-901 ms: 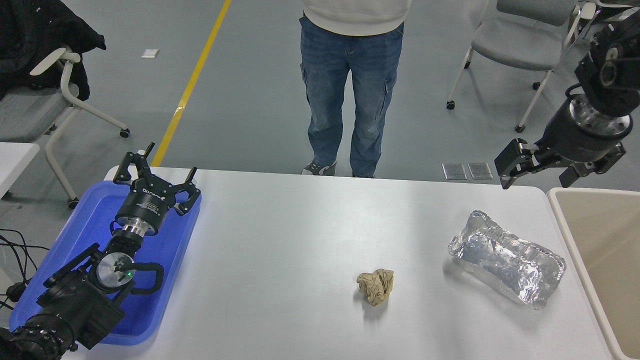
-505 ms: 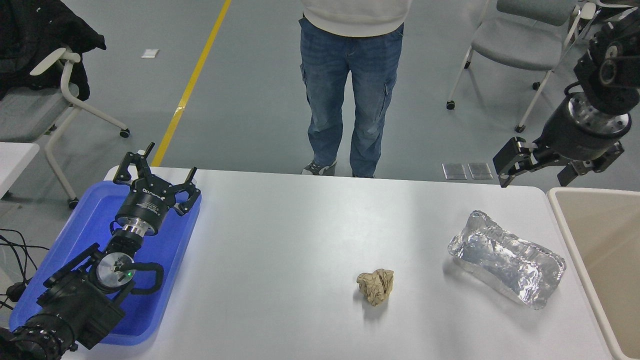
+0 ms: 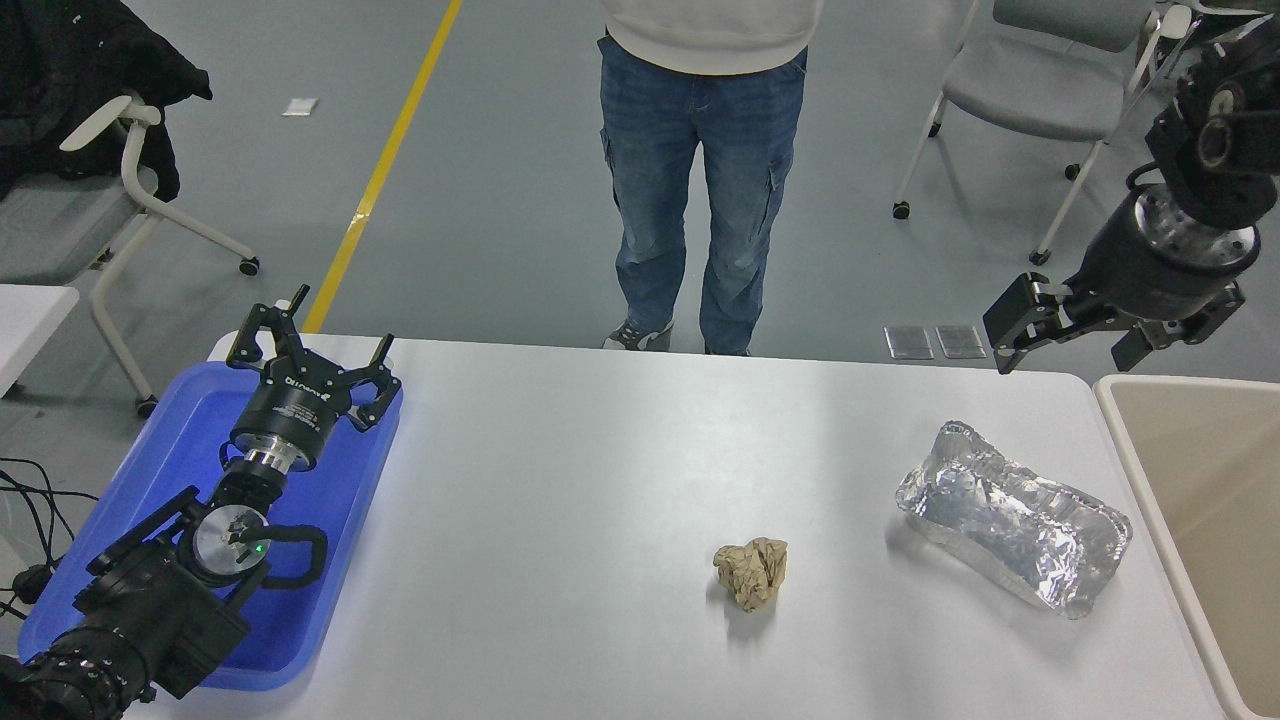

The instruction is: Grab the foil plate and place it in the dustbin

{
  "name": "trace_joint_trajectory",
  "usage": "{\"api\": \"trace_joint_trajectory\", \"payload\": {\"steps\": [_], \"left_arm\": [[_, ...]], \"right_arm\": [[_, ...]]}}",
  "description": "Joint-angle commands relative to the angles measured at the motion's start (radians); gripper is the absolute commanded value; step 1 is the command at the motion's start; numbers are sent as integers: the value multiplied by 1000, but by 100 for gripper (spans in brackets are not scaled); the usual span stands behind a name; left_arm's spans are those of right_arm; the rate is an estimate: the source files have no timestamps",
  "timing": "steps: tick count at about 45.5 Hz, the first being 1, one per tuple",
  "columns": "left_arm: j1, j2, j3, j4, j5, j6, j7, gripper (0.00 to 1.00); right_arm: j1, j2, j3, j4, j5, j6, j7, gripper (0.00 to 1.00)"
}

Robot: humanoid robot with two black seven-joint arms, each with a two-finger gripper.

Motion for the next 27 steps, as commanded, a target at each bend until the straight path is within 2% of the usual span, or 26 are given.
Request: {"api": "trace_joint_trajectory", "payload": {"steps": [1, 27], "left_arm": [[0, 0, 0, 0, 0, 0, 0, 100], [0, 0, 0, 0, 0, 0, 0, 100]], "right_arm": [[3, -5, 3, 0, 0, 0, -1, 100], [-44, -44, 1, 2, 3, 0, 1, 100]]}}
